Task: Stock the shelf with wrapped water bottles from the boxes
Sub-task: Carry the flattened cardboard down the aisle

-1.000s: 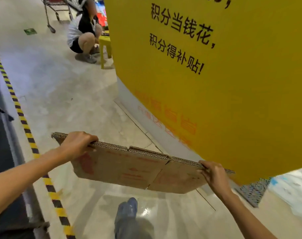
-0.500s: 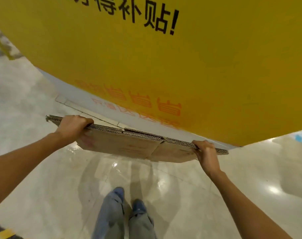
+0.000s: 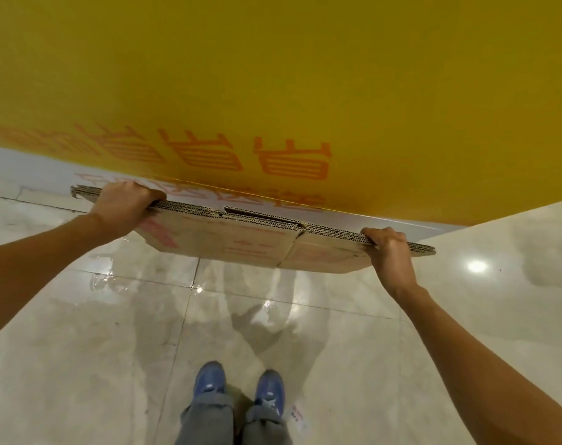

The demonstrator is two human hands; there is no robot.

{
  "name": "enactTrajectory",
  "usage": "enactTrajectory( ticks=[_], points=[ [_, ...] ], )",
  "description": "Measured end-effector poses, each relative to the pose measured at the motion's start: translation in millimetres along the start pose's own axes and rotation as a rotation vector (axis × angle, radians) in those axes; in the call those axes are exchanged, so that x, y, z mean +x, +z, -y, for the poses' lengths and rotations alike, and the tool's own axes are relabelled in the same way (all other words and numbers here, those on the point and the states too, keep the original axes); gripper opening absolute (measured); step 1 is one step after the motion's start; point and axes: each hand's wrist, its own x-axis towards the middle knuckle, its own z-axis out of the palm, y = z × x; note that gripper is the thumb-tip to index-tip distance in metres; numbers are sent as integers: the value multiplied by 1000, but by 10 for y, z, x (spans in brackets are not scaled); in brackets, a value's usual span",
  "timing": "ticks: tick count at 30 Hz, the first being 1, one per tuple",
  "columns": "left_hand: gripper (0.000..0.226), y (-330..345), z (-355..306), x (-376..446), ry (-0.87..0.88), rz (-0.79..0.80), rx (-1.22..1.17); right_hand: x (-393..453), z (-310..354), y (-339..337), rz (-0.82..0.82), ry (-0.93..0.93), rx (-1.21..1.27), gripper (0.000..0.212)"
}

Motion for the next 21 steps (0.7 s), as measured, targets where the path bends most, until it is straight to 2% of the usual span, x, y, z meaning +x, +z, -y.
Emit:
enactTrajectory(
  ticks=[10, 21],
  points=[
    [6, 586, -1, 389, 83, 0, 2, -48, -284, 548, 30, 103, 26, 10],
    [13, 793, 44, 538, 89, -97, -35, 137, -384, 739, -14, 66, -29, 12]
  ],
)
